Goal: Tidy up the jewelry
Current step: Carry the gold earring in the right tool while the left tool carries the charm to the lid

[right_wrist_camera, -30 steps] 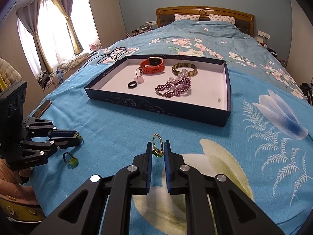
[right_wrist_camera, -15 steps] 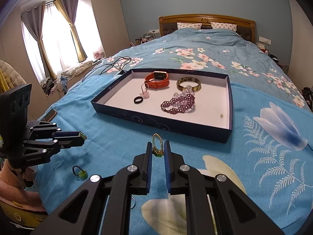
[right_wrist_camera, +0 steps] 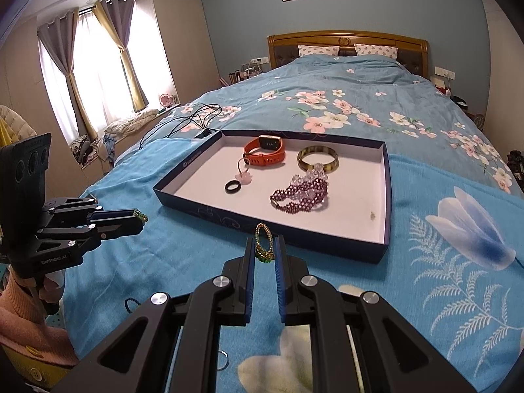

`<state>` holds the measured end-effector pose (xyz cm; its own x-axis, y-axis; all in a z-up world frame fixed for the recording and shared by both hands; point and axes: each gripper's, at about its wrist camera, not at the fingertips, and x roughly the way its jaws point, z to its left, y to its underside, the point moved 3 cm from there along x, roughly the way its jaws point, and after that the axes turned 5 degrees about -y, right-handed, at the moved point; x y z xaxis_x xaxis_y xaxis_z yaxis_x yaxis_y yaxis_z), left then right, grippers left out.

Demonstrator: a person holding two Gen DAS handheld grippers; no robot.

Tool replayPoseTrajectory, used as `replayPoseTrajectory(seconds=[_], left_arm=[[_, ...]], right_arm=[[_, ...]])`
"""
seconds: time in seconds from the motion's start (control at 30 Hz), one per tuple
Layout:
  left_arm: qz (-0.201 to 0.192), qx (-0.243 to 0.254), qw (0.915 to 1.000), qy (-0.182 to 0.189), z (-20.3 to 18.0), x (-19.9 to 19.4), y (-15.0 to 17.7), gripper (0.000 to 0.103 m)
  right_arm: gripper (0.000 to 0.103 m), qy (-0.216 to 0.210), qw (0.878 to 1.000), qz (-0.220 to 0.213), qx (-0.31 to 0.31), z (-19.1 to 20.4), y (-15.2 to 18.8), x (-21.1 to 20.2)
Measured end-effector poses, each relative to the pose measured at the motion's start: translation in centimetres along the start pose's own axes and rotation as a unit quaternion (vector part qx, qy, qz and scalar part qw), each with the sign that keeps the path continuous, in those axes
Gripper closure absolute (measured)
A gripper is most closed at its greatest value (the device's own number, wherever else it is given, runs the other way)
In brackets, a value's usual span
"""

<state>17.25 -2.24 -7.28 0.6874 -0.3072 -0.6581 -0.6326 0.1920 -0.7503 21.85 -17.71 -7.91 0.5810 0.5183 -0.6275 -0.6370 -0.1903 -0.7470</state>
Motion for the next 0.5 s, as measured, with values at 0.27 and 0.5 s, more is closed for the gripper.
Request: replayPoseTrajectory(seconds=[0.27, 0.5], left_arm=[[-0.008, -0.001, 1.0000, -0.001, 0.2, 0.4, -1.3, 0.090], [-0.014, 0.003, 0.9999, -0.008, 0.4, 1.2, -2.7, 0.090]], right_arm=[[0.093, -0.002, 1.000, -0.006, -0.007, 0.0, -1.3, 0.5], [0.093, -0.006, 1.000, -0.006, -0.007, -0.1, -2.1, 1.1]])
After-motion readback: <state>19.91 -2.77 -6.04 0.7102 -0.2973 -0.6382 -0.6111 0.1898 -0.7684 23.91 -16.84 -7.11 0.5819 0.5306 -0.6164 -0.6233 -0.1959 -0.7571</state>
